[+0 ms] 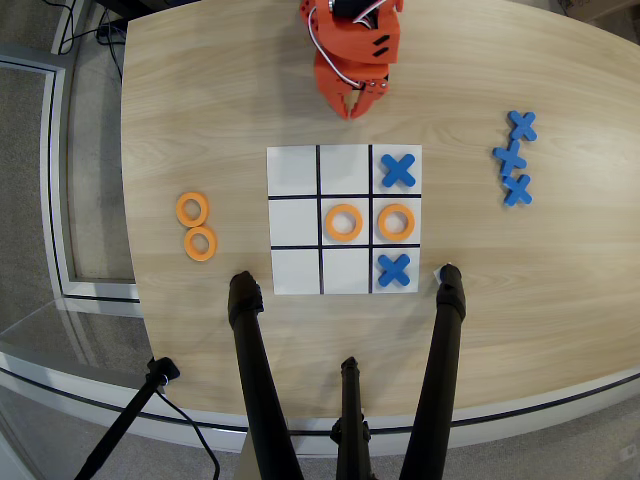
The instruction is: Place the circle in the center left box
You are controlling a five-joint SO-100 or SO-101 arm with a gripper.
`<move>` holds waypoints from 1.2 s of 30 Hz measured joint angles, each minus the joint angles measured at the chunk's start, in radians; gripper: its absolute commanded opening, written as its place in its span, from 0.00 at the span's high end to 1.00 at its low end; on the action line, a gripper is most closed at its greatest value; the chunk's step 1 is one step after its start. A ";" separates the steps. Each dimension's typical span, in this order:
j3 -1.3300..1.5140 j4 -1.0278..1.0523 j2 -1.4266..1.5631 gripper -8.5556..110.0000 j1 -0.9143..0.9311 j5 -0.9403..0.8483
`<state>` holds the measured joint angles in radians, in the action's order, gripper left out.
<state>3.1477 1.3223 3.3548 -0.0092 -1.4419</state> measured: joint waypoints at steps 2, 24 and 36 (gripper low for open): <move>0.000 0.000 0.000 0.93 0.069 0.000; 0.000 0.015 0.021 0.93 1.626 0.000; 0.000 0.015 0.021 0.93 1.667 0.000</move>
<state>3.1477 1.3376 3.3763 1.6582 -1.4419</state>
